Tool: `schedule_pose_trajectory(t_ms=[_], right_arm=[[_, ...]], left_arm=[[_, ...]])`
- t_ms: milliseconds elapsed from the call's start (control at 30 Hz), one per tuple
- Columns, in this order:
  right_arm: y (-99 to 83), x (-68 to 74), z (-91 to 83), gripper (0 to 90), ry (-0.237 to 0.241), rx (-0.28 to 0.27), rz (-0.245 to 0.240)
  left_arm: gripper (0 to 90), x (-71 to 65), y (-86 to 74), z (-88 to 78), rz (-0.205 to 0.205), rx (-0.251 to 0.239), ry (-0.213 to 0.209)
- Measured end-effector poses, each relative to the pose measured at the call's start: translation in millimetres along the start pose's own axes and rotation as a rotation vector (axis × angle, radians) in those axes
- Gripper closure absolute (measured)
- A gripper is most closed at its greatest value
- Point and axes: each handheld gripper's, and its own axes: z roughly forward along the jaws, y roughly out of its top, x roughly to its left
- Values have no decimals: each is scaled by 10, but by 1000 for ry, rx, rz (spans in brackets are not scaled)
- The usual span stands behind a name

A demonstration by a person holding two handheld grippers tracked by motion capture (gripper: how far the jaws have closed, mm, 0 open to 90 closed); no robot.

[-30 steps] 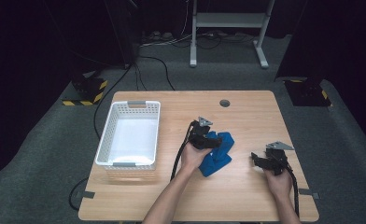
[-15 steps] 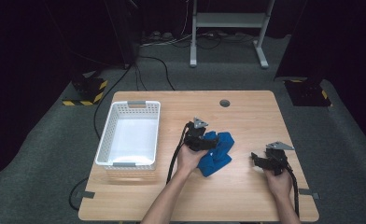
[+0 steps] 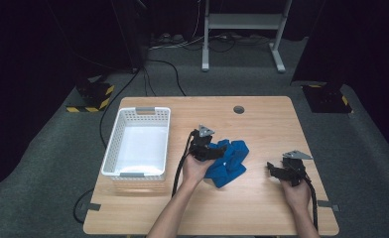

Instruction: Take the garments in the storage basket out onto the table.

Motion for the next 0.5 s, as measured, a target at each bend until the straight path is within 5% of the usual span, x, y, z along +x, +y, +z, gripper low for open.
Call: schedule_pose_trajectory(t_ms=[500], right_arm=[[0,1,0,285,0,0,0]], left_arm=[[327,98,-79,-134,-8,-11,28]])
